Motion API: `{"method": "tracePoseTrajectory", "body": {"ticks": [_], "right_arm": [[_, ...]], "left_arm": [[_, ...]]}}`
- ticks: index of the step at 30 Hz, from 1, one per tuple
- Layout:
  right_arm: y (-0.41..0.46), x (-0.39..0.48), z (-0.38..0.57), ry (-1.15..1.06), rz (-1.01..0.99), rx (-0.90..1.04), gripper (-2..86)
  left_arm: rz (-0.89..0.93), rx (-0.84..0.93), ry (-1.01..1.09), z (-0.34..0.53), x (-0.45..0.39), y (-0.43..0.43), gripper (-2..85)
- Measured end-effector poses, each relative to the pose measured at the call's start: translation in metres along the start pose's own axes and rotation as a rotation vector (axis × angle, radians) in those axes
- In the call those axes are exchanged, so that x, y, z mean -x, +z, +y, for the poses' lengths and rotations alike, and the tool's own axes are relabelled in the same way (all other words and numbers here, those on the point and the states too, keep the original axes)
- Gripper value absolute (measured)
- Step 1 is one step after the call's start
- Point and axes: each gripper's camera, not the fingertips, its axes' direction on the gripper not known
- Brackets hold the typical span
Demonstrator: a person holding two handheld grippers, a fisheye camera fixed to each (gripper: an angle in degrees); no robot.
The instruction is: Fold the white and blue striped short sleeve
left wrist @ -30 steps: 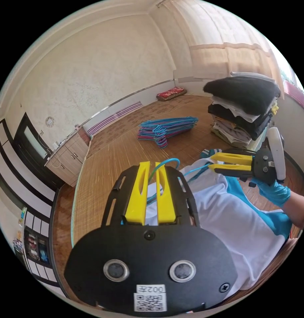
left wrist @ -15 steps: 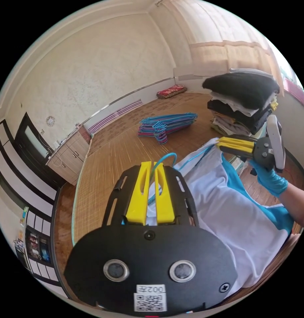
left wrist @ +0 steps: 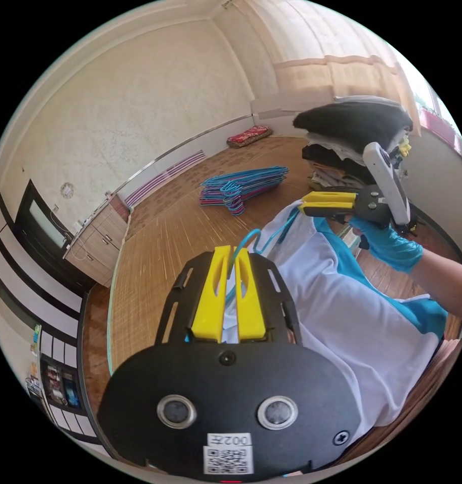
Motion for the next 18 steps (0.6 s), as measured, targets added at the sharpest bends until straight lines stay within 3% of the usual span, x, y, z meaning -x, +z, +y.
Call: {"method": "tracePoseTrajectory", "body": {"ticks": [7, 18], "right_arm": [[0.013, -0.003, -0.005, -0.022, 0.087, 0.031, 2.8], [0.041, -0.040, -0.034, 0.106, 0.018, 0.071, 0.2]], "left_arm": [[-0.031, -0.009, -0.001, -0.002, -0.008, -0.001, -1.0], [-0.043, 0.002, 0.033, -0.009, -0.013, -0.002, -1.0]]}}
